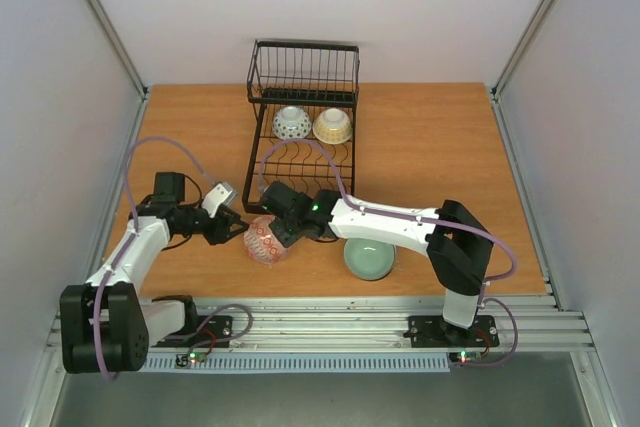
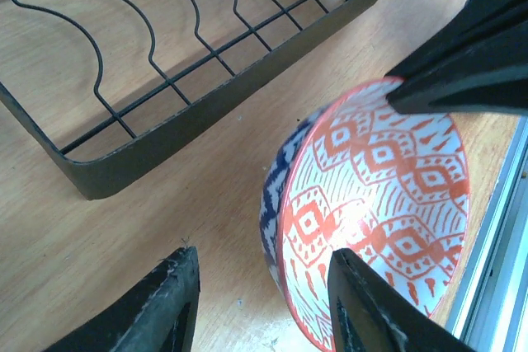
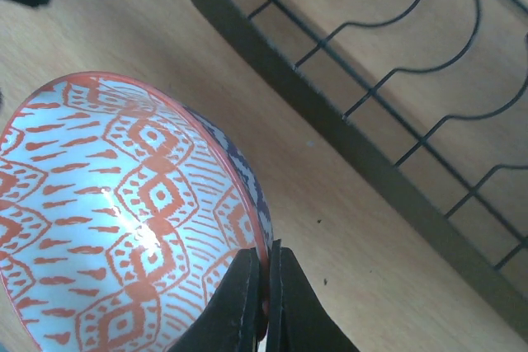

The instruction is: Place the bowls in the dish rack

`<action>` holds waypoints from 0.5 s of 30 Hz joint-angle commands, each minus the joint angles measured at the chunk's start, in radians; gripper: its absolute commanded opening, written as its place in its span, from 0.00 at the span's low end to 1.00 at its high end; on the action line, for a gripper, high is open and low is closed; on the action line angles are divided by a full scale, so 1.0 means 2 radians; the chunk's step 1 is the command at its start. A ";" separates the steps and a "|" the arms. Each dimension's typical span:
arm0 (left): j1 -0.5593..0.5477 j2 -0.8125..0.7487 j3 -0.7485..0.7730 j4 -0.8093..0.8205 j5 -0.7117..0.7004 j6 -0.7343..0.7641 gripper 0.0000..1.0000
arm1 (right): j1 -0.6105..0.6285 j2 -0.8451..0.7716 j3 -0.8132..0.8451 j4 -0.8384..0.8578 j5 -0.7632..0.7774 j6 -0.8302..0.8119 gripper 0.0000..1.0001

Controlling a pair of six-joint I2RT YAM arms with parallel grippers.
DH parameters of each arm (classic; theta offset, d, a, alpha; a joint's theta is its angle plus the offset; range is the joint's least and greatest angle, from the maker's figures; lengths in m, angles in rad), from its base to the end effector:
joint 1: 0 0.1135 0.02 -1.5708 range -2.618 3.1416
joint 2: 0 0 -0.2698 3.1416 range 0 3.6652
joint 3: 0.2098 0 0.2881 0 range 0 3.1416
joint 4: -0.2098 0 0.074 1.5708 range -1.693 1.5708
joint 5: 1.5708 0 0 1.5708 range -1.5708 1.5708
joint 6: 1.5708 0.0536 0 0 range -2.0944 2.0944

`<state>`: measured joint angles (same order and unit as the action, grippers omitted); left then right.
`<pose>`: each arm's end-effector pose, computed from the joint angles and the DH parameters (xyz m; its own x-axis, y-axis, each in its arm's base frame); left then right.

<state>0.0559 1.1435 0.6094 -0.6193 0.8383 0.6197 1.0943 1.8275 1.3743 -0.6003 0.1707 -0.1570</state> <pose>0.2277 -0.0272 0.1668 -0.5899 0.3560 -0.7248 0.7447 0.5869 -0.3178 0.2057 0.3787 0.1948 -0.2629 -0.8452 -0.4654 -0.8892 0.3994 -0.2232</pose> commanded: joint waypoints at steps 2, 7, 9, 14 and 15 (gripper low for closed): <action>-0.006 0.011 0.013 -0.002 -0.005 0.011 0.45 | 0.002 -0.026 0.042 0.003 0.034 -0.019 0.01; -0.007 0.015 0.011 0.000 -0.004 0.011 0.44 | 0.002 -0.021 0.062 0.003 0.038 -0.029 0.01; -0.006 0.016 0.011 -0.001 -0.001 0.014 0.39 | 0.002 -0.020 0.068 0.004 0.039 -0.032 0.01; -0.007 0.023 0.014 -0.003 0.002 0.018 0.06 | 0.002 -0.017 0.077 0.006 0.036 -0.037 0.01; -0.008 0.024 0.014 -0.004 0.003 0.018 0.02 | 0.002 -0.017 0.077 0.007 0.035 -0.038 0.01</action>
<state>0.0498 1.1805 0.6140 -0.6132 0.8120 0.6041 1.0973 1.8236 1.4807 -0.6189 0.2131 -0.2058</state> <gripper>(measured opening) 0.101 0.026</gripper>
